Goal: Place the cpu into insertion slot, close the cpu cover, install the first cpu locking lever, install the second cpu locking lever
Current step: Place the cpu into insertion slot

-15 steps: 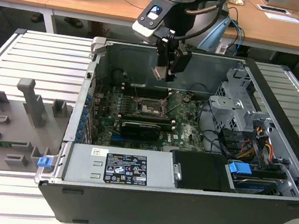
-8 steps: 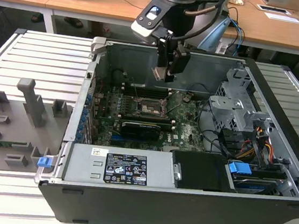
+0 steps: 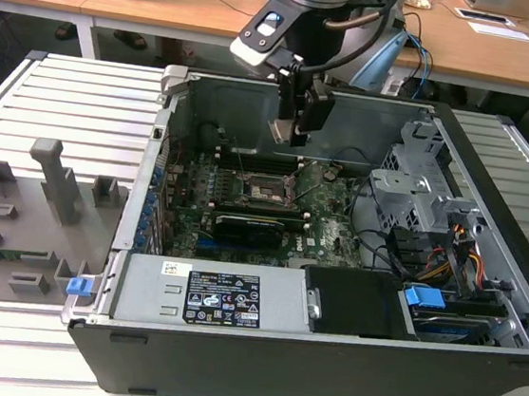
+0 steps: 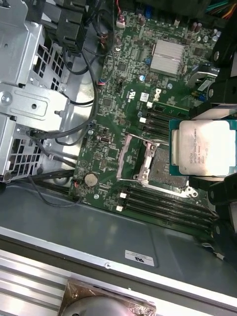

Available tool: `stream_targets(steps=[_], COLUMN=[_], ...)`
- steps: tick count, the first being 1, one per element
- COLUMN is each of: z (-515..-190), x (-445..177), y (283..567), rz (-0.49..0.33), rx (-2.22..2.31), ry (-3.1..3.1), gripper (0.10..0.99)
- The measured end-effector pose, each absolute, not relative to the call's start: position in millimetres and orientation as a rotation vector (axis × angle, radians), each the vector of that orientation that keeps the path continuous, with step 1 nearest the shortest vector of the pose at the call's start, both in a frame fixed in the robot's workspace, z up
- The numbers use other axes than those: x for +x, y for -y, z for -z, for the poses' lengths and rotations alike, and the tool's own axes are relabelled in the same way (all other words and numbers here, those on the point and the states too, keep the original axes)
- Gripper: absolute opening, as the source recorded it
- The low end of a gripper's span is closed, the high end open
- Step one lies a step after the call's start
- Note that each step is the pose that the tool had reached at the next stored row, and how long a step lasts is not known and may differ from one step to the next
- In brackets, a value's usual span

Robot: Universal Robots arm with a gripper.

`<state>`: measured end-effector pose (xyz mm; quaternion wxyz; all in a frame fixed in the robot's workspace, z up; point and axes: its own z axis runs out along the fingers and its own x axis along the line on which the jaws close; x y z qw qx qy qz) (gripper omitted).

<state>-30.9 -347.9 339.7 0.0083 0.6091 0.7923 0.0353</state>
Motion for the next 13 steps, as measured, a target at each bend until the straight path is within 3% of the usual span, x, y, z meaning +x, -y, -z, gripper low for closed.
stream_targets(steps=[13], z=[-336.1], x=[-31.1], y=[347.9], rz=[-0.109], rx=[1.950], ry=[-2.439], gripper=[0.541])
